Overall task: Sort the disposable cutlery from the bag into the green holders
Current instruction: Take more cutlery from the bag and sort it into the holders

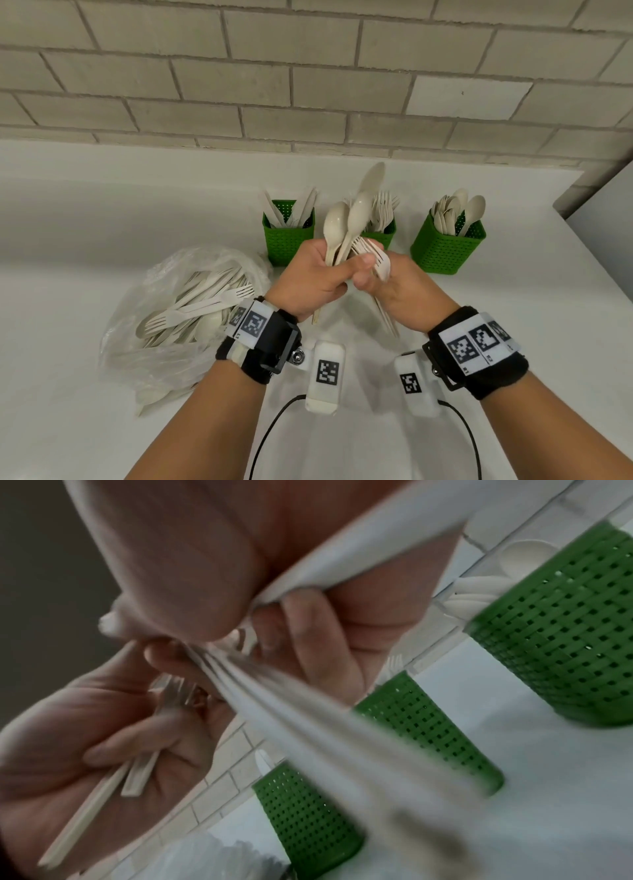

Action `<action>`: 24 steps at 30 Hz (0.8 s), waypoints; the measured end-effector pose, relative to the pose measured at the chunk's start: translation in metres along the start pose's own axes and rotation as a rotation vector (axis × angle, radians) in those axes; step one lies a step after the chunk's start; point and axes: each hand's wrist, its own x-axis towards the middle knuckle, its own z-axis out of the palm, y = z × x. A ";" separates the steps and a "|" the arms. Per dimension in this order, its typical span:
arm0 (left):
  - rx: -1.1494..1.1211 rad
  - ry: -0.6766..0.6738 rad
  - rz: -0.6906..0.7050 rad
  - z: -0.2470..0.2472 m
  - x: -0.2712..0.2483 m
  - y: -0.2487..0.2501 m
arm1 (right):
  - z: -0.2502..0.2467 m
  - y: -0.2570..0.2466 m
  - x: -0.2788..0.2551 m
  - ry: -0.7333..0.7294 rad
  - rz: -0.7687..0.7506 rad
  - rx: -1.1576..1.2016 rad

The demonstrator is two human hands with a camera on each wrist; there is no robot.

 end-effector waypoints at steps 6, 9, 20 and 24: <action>0.155 -0.071 0.063 0.006 -0.004 -0.005 | 0.005 0.006 -0.002 -0.212 0.098 0.023; 0.247 -0.027 0.087 -0.002 -0.003 -0.005 | -0.002 0.012 -0.005 -0.189 0.115 -0.100; 0.241 0.046 0.050 -0.007 -0.004 -0.031 | 0.016 0.048 -0.018 0.083 0.171 0.056; 0.148 0.108 0.008 -0.010 -0.008 -0.043 | 0.026 0.051 -0.020 0.071 0.196 0.127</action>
